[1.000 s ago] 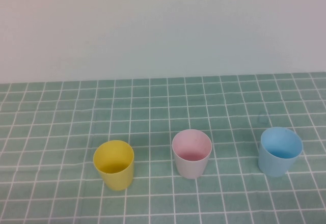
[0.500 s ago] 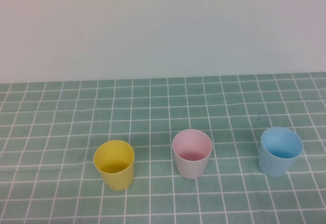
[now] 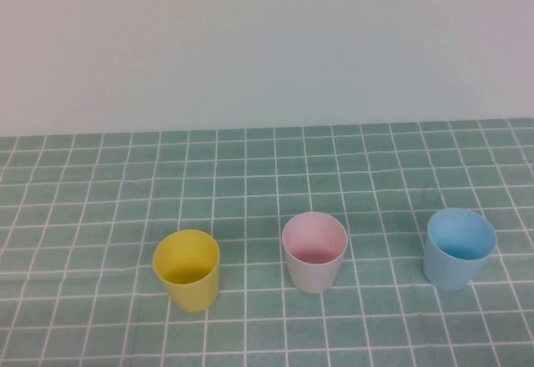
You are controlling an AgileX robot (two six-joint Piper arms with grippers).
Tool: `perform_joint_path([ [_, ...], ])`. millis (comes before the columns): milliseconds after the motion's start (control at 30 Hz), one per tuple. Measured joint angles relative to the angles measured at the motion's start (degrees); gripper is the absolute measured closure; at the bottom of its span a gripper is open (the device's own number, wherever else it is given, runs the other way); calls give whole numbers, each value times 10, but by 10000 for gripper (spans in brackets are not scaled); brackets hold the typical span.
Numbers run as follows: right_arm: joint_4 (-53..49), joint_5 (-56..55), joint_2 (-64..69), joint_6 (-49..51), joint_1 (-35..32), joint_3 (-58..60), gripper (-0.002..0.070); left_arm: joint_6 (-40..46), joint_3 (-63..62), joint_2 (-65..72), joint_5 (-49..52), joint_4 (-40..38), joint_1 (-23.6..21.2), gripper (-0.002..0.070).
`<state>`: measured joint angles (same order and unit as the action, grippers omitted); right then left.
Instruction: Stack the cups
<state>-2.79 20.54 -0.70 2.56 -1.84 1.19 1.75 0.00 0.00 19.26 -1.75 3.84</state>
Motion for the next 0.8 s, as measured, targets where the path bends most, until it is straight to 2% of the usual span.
perform_joint_path([
  [633,-12,0,0,-7,0,0,678,0,0,0,-3,0,0,679],
  [700,-13,-6,0,-9,0,0,678,0,0,0,-24,-3,0,679],
  [800,-15,-48,0,-10,0,3,678,-13,0,0,-107,-17,0,679],
])
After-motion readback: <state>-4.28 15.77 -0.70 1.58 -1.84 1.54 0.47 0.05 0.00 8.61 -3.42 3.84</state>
